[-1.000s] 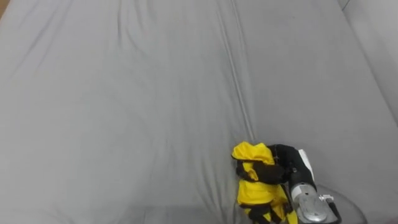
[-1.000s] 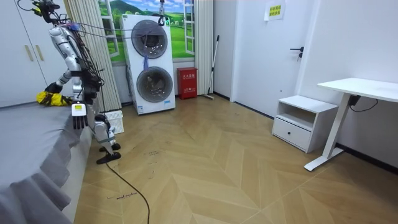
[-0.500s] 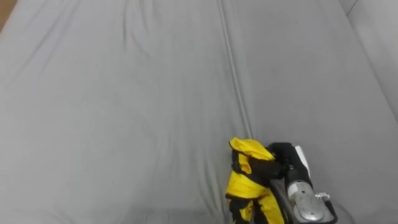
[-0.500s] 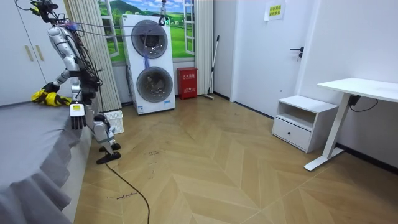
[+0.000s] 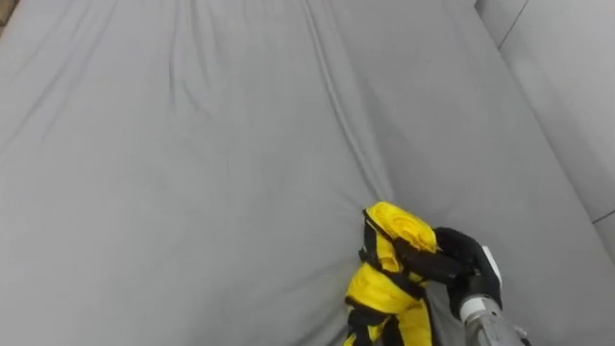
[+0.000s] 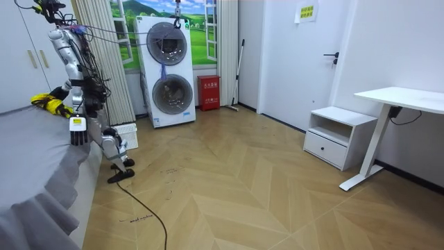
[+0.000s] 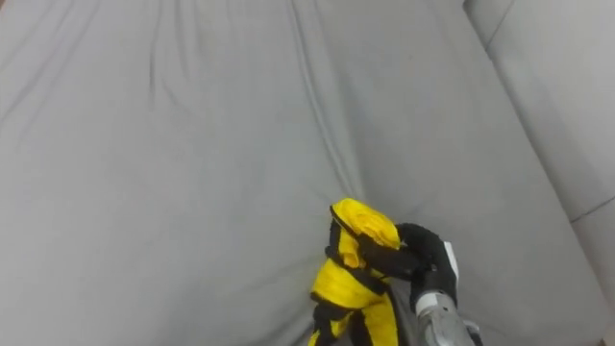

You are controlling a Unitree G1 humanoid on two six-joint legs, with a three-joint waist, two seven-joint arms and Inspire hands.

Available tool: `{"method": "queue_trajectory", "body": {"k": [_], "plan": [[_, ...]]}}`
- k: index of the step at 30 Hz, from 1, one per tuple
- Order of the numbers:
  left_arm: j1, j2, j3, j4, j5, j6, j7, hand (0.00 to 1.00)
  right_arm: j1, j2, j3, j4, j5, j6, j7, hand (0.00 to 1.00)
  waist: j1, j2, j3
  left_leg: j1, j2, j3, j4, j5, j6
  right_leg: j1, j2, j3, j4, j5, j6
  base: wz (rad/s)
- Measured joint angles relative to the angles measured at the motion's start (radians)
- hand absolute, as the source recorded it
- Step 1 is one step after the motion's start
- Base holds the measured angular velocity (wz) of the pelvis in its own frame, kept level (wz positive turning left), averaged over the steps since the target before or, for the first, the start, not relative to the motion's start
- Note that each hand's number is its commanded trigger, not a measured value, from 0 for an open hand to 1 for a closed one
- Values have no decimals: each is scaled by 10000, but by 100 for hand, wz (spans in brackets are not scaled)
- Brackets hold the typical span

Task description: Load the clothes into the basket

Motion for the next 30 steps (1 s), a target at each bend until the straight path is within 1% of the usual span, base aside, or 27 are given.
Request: {"method": "queue_trajectory", "body": {"k": [1, 2, 3, 6, 7, 8, 9, 10, 11, 12, 13, 14, 16, 17, 18, 19, 20, 22, 23, 24, 25, 27, 29, 30], "plan": [[36, -26, 109, 6, 111, 56, -5, 0, 164, 0, -197, -124, 61, 7, -10, 100, -100, 36, 7, 105, 5, 235, -16, -55, 61, 83, -7, 92, -3, -46, 105, -14], [89, -41, 139, 20, 171, 76, -6, 0, 256, 1, -325, -259, 101, 16, -30, 100, -154, 74, 0, 137, 11, 332, -18, -102, 96, 104, -4, 101, -1, -67, 139, -12], [139, -82, 210, 26, 217, 117, -6, 0, 436, -4, -602, -566, 228, 16, -96, 100, -205, 143, -23, 178, 28, 532, -19, -162, 100, 116, 5, 150, -2, -83, 164, -20], [273, -100, 395, 25, 310, 218, -7, 0, 560, -14, -1193, -967, 418, 8, -382, 100, -308, 198, -26, 339, 34, 791, -20, -220, 117, 164, 16, 404, 1, -84, 167, -27], [293, -99, 412, 17, 472, 288, -8, 0, 613, -41, -1399, -1126, 488, 8, -473, 100, -468, 289, -37, 391, 65, 810, -19, -325, 144, 201, 53, 439, 0, -94, 184, -17], [293, -100, 412, 16, 532, 324, -15, 0, 681, -50, -1528, -1250, 555, 8, -484, 99, -509, 363, -25, 433, 102, 842, -23, -403, 173, 229, 92, 446, 7, -98, 190, -14], [288, -85, 440, -11, 729, 409, -47, 0, 871, -50, -1724, -1473, 684, 8, -508, 98, -553, 426, -19, 530, 155, 960, -42, -496, 180, 266, 173, 620, 39, -94, 193, -19], [353, -80, 506, -14, 943, 516, -123, 0, 1047, -53, -1857, -1629, 692, 9, -515, 98, -646, 455, -23, 653, 162, 1041, -37, -502, 182, 309, 192, 727, 27, -93, 198, -20], [363, -80, 507, -15, 1014, 578, -143, 0, 1160, -53, -1937, -1737, 692, 11, -535, 98, -700, 475, -31, 698, 156, 1061, -37, -507, 184, 317, 195, 786, 6, -121, 221, -20], [372, -82, 497, -19, 1063, 698, -182, 0, 1330, -59, -2092, -1933, 696, 14, -622, 98, -769, 517, -55, 723, 157, 1130, -19, -512, 191, 281, 209, 930, 35, -160, 261, -28], [422, -80, 505, -18, 1065, 784, -199, 0, 1368, -57, -2210, -2031, 739, 24, -757, 98, -853, 520, -61, 715, 180, 1299, -15, -511, 191, 181, 245, 1107, 72, -154, 271, -37], [456, -76, 510, -18, 1075, 804, -200, 0, 1370, -57, -2257, -2081, 762, 37, -821, 99, -883, 570, -91, 701, 193, 1366, -13, -511, 192, 121, 267, 1196, 86, -123, 268, -44], [536, -13, 541, -15, 1296, 985, -220, 0, 1506, -64, -2435, -2256, 790, 69, -1009, 100, -1064, 562, -88, 729, 255, 1650, -11, -510, 193, 36, 351, 1516, 86, 16, 247, -40], [561, 2, 542, -15, 1349, 1037, -223, 0, 1584, -81, -2465, -2309, 800, 74, -1069, 100, -1098, 552, -82, 765, 272, 1745, -15, -510, 192, 36, 371, 1587, 91, 34, 241, -42], [654, 14, 547, -15, 1432, 1091, -224, 0, 1721, -98, -2506, -2366, 839, 85, -1160, 100, -1123, 539, -73, 850, 307, 1940, -27, -532, 168, 37, 421, 1746, 107, 67, 234, -40], [766, 27, 573, -15, 1551, 1173, -224, 0, 1859, -93, -2523, -2459, 898, 110, -1220, 100, -1285, 526, -69, 888, 349, 2121, -22, -572, 157, 34, 460, 1826, 105, 91, 216, -39], [782, 31, 588, -14, 1687, 1241, -224, 0, 1966, -93, -2541, -2546, 896, 126, -1233, 100, -1340, 531, -72, 889, 360, 2162, -20, -583, 151, 16, 487, 1905, 100, 102, 215, -32], [852, 38, 739, 2, 1763, 1481, -223, 0, 2265, -80, -2656, -2643, 918, 132, -1219, 100, -1616, 491, -43, 888, 410, 2433, -21, -605, 122, -85, 529, 2028, 137, 155, 182, -31], [872, 44, 758, 4, 1760, 1521, -220, 0, 2328, -70, -2700, -2641, 950, 136, -1220, 100, -1666, 477, -34, 892, 417, 2476, -20, -615, 112, -116, 543, 2075, 174, 158, 179, -28], [913, 62, 755, 5, 1758, 1606, -216, 0, 2430, -65, -2777, -2641, 1117, 143, -1232, 100, -1773, 457, -21, 883, 435, 2601, -24, -623, 105, -200, 597, 2261, 223, 160, 175, -37], [940, 84, 748, 12, 1730, 1665, -210, 0, 2476, -63, -2824, -2598, 1202, 145, -1250, 100, -1808, 432, 15, 885, 469, 2747, -25, -641, 85, -258, 642, 2388, 217, 205, 169, -38], [973, 137, 751, 27, 1726, 1754, -205, 0, 2501, -44, -2826, -2488, 1240, 147, -1250, 100, -1886, 390, 44, 865, 526, 2989, -23, -664, 53, -363, 729, 2627, 208, 266, 156, -39], [983, 137, 724, 26, 1727, 1905, -202, 0, 2503, -47, -2843, -2420, 1241, 164, -1251, 100, -2035, 408, 57, 829, 548, 3148, -14, -683, 46, -431, 811, 2875, 187, 299, 176, -29], [982, 137, 696, 22, 1727, 2086, -202, 0, 2499, -46, -2857, -2421, 1244, 227, -1231, 100, -2097, 447, 49, 815, 577, 3258, 10, -724, 29, -507, 866, 3031, 209, 320, 181, -33]]}}
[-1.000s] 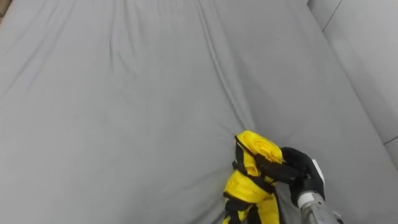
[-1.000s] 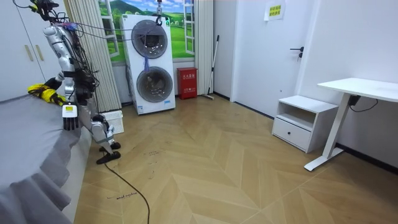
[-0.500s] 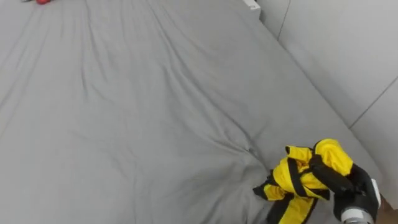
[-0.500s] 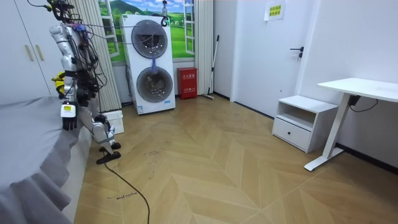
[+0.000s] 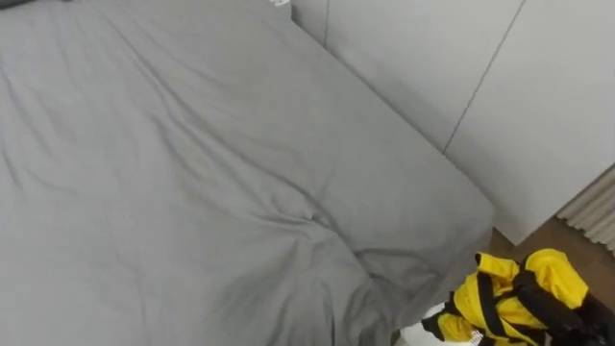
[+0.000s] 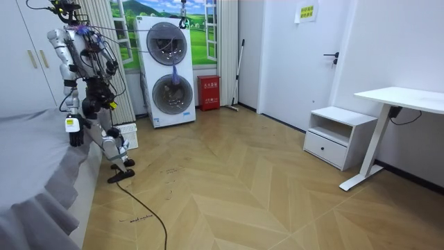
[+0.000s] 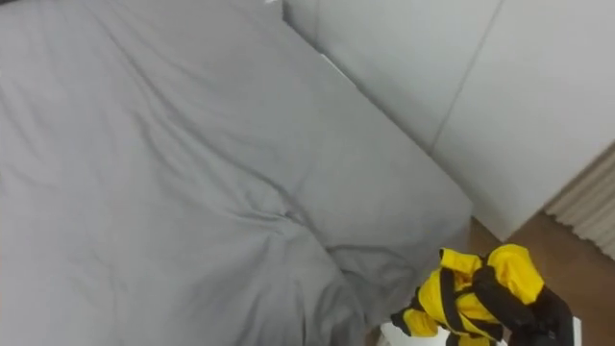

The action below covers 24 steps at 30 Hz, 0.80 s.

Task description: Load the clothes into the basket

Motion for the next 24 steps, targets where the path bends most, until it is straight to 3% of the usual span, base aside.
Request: {"method": "queue_trajectory", "body": {"k": [4, 9, 14, 18, 20, 24], "plan": [[-3, -1, -212, -4, 17, 471, -1, 0, 2, -6, -7, -114, -15, 220, 57, 100, -310, 154, 5, -253, 54, 419, 24, -26, -3, -397, 132, 331, 18, 199, -3, -32], [21, 1, -217, -3, -8, 559, 0, 0, -158, -38, -400, 89, 168, 224, 169, 100, -532, 418, 46, -558, 94, 620, 139, -63, 24, -705, 210, 607, 19, 282, 26, -15], [-63, 31, -344, -11, -12, 576, 109, 0, -1441, -312, -566, 1536, 645, 229, 249, 100, -575, 623, 43, -1165, 92, 818, 347, -65, 40, -1551, 248, 798, 492, 332, 54, -19], [-255, 38, -424, -14, -128, 387, 108, 0, -2537, -921, -727, 2808, 844, 226, 426, 100, -541, 792, 61, -1842, 55, 891, 531, -54, 67, -2343, 241, 890, 889, 316, 82, -8], [-411, 41, -780, -5, -149, 330, 107, 0, -3166, -1460, -719, 3326, 1038, 162, 453, 100, -525, 997, 47, -2258, 10, 948, 651, -39, 116, -2801, 166, 913, 1130, 303, 103, -6], [-759, 53, -914, 370, -430, 78, 102, 0, -4145, -1731, -744, 4353, 636, 65, 320, 100, -471, 1181, 62, -2673, -66, 956, 673, 50, 212, -3348, 144, 968, 1402, 279, 119, -1]]}}
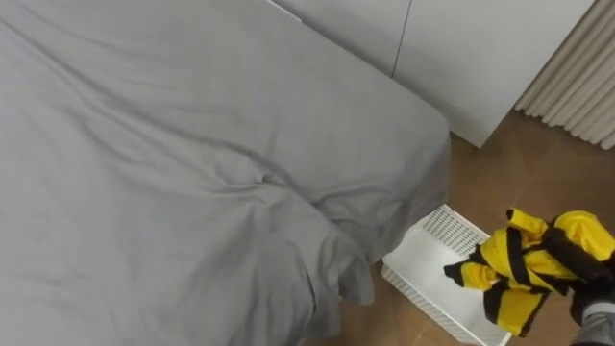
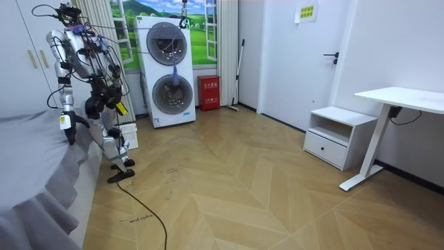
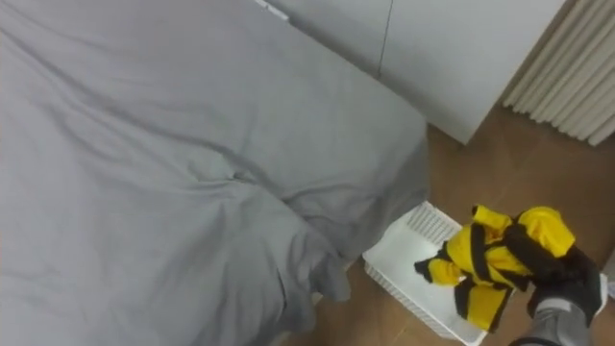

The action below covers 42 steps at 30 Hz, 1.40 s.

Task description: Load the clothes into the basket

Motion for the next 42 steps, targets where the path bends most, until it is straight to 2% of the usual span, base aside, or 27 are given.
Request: {"method": "queue_trajectory", "body": {"k": [6, 7, 9, 10, 11, 12, 13, 16, 21, 28, 42], "plan": [[-634, 49, -504, -10, -482, -157, 0, 0, -723, -85, 222, 590, -292, -81, -441, 100, 464, 202, -26, -1116, -152, 84, 113, 172, 120, -1287, -78, 38, 446, 0, 54, 1], [-713, 43, -528, -9, -500, -184, 0, 0, -801, -88, 230, 735, -280, -81, -526, 90, 536, 203, -26, -1215, -168, 76, 89, 211, 132, -1428, -105, 4, 546, -11, 48, 11], [-879, 51, -532, 23, -500, -203, 5, 0, -968, -92, 238, 1015, -217, -81, -680, 80, 619, 203, -25, -1353, -171, 13, 37, 284, 150, -1564, -164, -114, 558, -17, 38, 17], [-987, 50, -586, 52, -535, -226, 6, 0, -1022, -111, 238, 1075, -193, -83, -769, 54, 684, 202, -25, -1419, -191, -45, -9, 336, 163, -1633, -196, -166, 570, -25, 34, 17], [-1030, 51, -600, 70, -592, -259, 6, 0, -1030, -126, 238, 1089, -185, -83, -772, 40, 731, 201, -24, -1457, -197, -72, -9, 345, 166, -1659, -206, -190, 570, -27, 35, 19], [-1092, 50, -624, 120, -745, -370, 9, 0, -1065, -148, 238, 1135, -156, -83, -780, 12, 801, 194, -19, -1509, -206, -135, -18, 366, 167, -1688, -226, -239, 566, -39, 33, 19], [-1104, 51, -685, 121, -885, -436, 23, 0, -1098, -148, 247, 1169, -103, -83, -785, 0, 804, 194, -19, -1547, -226, -204, -21, 382, 172, -1706, -278, -358, 572, -79, 16, 20], [-1127, 46, -717, -37, -1169, -556, 117, 0, -1156, -223, 253, 1295, -48, -98, -875, 0, 821, 178, -9, -1729, -345, -512, -27, 418, 194, -1864, -364, -514, 724, -225, 35, 27], [-994, 78, -941, -192, -1459, -787, 177, 0, -1590, -246, 397, 2177, 36, -130, -812, 0, 913, 120, 20, -1898, -367, -631, -14, 418, 196, -2050, -485, -683, 879, -373, 7, 12], [-976, 112, -1254, -187, -1631, -1170, 177, 0, -1695, -255, 403, 2678, 383, -260, -749, 0, 1037, 69, 56, -2012, -411, -759, 111, 420, 197, -2125, -658, -939, 1053, -597, -32, 12], [-949, 192, -1284, -224, -1640, -1461, 169, 0, -1677, -314, 403, 2523, 337, -695, -777, 0, 1023, 24, 57, -2039, -413, -952, 165, 420, 197, -2069, -724, -1163, 1059, -664, -41, 4]]}}
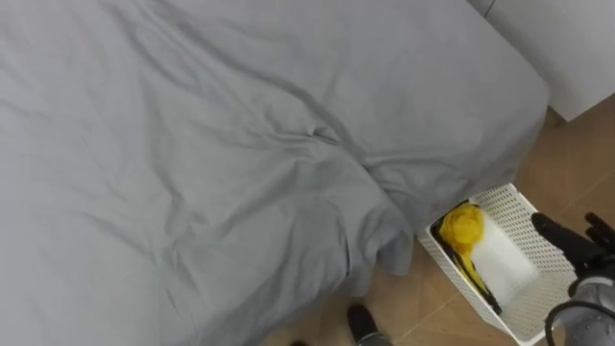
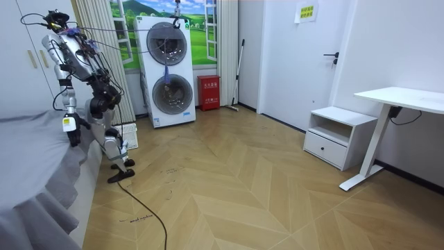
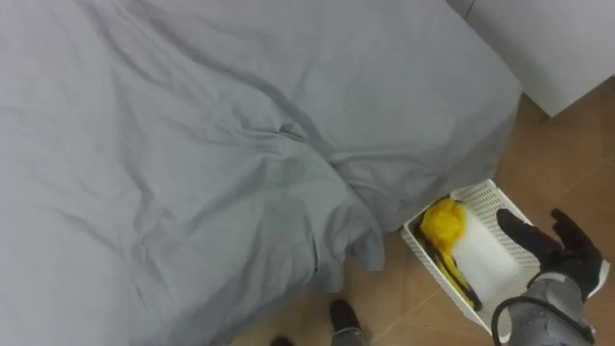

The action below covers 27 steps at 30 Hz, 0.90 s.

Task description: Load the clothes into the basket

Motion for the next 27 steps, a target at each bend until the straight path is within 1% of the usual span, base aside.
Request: {"method": "queue_trajectory", "body": {"k": [5, 7, 8, 10, 15, 17, 19, 20, 21, 22, 23, 24, 25, 26, 27], "plan": [[52, 0, 2, -99, 7, 1, -36, 0, 21, -61, 0, -72, -1, -136, -4, 0, 1, 13, -8, -18, 12, 5, 38, 0, 0, -9, 8, 6, 0, 3, 0, 0], [79, 3, 3, -99, 6, 1, -46, 0, 84, -86, -1, -67, 0, -309, -9, 0, 1, 28, -18, -1, 26, 19, 39, 0, 0, 17, 23, 3, -20, 22, -19, 0], [90, 4, 3, -102, 7, 1, -46, 0, 109, -97, -1, -61, 0, -334, -7, 0, 1, 29, -18, 10, 31, 19, 39, 0, 0, 31, 29, 0, -25, 25, -24, 0], [148, 5, 3, -142, 4, 1, -49, 0, 190, -164, -1, -44, 0, -354, -11, 0, 4, 36, -22, 61, 42, 25, 41, 0, 0, 85, 42, -5, -37, 28, -29, 0], [193, 5, 6, -176, 34, 4, -106, 0, 329, -168, 5, -76, -17, -378, -6, 0, 34, 49, -31, 162, 37, 63, 33, 1, -1, 170, 44, 7, -14, 29, -32, 0], [233, 13, 19, -173, 83, 12, -206, 0, 519, -154, 33, -187, -12, -380, 39, 0, 58, 48, -31, 314, 43, 59, 31, 1, -2, 338, 43, -10, -30, 23, -38, 3], [382, 17, 25, -265, 204, 3, -252, 0, 1125, -80, 107, -401, -145, -464, 141, 0, 116, 43, -29, 677, 45, -78, 19, -2, -6, 813, 41, -74, -178, -10, -47, 11], [415, 17, 33, -281, 288, 0, -252, 0, 1266, -38, 209, -440, -216, -504, 139, 0, 183, 25, -27, 825, 47, -112, -4, 0, -9, 992, 56, -85, -247, -10, -47, 10], [386, 14, 37, -305, 478, 1, -251, 0, 1680, 127, 345, -527, -304, -575, 139, 0, 273, -16, -39, 1146, 60, -205, -85, 12, -31, 1361, 41, -212, -364, -29, -77, 20], [462, 23, 33, -381, 517, 1, -248, 0, 2077, 304, 710, -551, -268, -601, 153, 0, 283, -44, -42, 1460, 80, -351, -189, 21, -59, 1752, 23, -371, -495, -82, -93, 28], [497, 23, 38, -427, 545, 4, -245, 0, 2260, 416, 829, -549, -232, -593, 193, 0, 289, -58, -43, 1598, 90, -439, -241, 26, -75, 1947, 17, -469, -595, -94, -95, 46], [609, 31, 41, -583, 776, 3, -226, 0, 2581, 722, 1028, -494, -251, -583, 319, 0, 275, -110, -44, 1835, 101, -715, -291, 56, -120, 2334, -23, -726, -771, -100, -110, 62], [650, 28, 50, -679, 1033, -2, -203, 0, 2940, 1047, 1134, -445, -245, -540, 507, 0, 273, -166, -48, 2047, 98, -983, -303, 64, -132, 2737, -100, -1073, -931, -132, -133, 69], [646, 29, 56, -692, 1172, -18, -194, 0, 3104, 1195, 1202, -409, -233, -507, 594, 0, 286, -228, -42, 2164, 85, -1138, -311, 65, -134, 2926, -126, -1195, -979, -163, -132, 74], [672, 23, 69, -707, 1418, -69, -114, 0, 3312, 1466, 1399, -220, -241, -444, 794, 0, 300, -336, -60, 2407, 60, -1406, -329, 71, -143, 3323, -119, -1299, -1110, -209, -100, 68]]}}
